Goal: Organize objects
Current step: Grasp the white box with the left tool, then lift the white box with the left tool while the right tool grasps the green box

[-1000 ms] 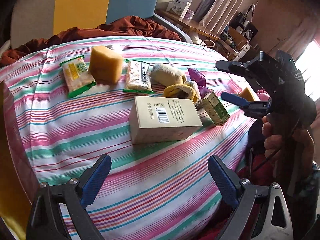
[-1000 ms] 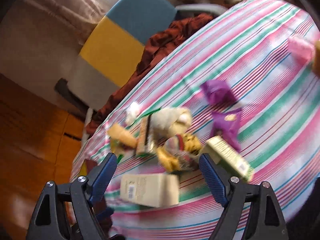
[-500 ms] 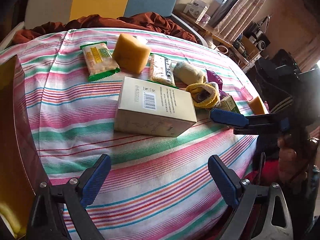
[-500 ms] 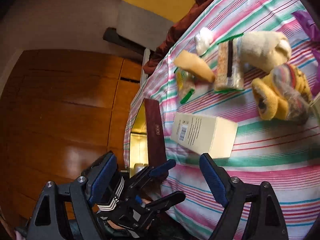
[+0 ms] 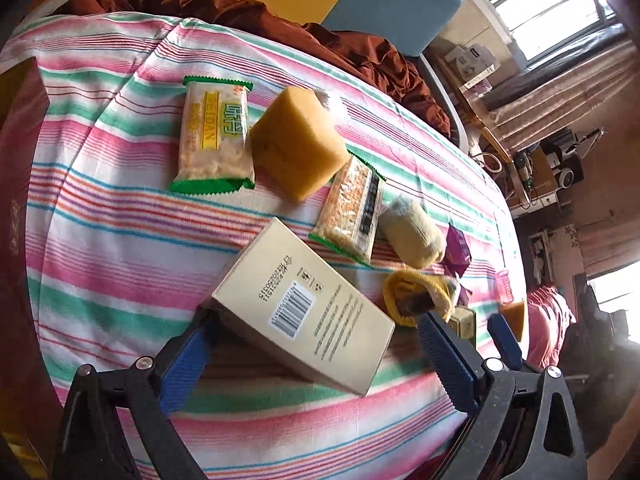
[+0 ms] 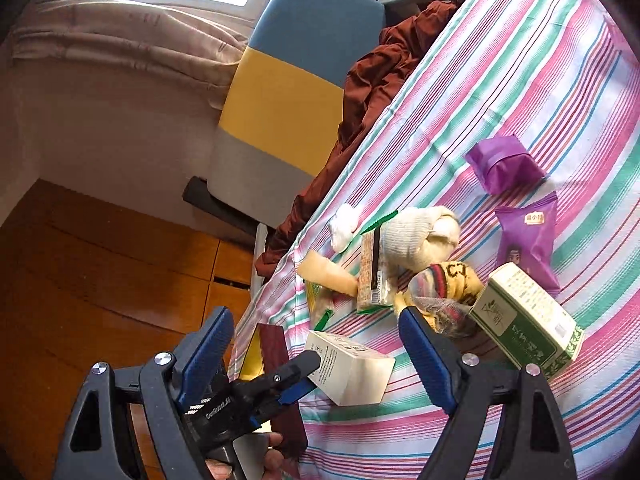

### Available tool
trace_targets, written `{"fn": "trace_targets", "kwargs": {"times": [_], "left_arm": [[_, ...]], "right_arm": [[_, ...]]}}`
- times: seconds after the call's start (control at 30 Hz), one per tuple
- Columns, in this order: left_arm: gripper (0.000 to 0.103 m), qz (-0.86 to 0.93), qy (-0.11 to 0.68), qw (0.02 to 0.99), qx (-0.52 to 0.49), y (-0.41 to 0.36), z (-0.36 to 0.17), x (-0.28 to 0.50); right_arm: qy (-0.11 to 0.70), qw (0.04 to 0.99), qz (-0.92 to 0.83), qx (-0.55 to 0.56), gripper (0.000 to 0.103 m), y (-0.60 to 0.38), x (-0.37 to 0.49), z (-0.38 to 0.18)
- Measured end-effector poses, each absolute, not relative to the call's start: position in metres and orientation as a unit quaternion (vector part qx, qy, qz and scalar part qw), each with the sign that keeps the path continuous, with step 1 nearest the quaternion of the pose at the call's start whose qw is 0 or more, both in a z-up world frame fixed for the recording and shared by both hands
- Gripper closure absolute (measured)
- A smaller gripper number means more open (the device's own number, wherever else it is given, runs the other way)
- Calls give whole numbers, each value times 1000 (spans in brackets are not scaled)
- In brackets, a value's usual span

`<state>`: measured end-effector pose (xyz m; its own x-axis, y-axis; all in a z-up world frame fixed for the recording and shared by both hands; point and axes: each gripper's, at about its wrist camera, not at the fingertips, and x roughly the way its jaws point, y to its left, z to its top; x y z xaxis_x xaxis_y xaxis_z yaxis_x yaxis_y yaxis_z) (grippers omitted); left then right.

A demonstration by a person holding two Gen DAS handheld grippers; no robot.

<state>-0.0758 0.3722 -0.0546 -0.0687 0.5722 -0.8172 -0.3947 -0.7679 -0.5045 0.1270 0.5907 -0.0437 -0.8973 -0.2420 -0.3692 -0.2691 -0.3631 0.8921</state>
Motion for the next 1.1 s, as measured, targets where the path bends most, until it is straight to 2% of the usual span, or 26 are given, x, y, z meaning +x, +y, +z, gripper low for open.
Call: {"fn": "trace_targets", "kwargs": {"times": [0.33, 0.37, 0.4, 0.43, 0.5, 0.57, 0.83, 1.1], "left_arm": [[4, 754, 61, 323, -569, 428, -69, -85], [9, 754, 75, 321, -568, 429, -73, -85], [20, 754, 85, 318, -568, 429, -76, -85], [24, 752, 94, 317, -571, 426, -82, -84], [41, 763, 109, 326, -547, 418, -82, -80], [53, 769, 130, 333, -530, 411, -81, -77], [53, 778, 184, 368, -475, 379, -83, -36], [53, 783, 186, 390, -448, 348, -84, -9]], "right_arm": [[596, 72, 778, -184, 16, 611, 148, -51], [598, 78, 776, -183, 16, 613, 150, -52], [601, 83, 774, -182, 16, 614, 150, -53], [602, 87, 772, -182, 16, 616, 151, -54], [604, 95, 769, -184, 16, 618, 151, -56], [603, 104, 769, -187, 16, 619, 151, -57], [583, 152, 771, -205, 16, 620, 152, -57], [526, 203, 775, -285, 21, 612, 136, -58]]}}
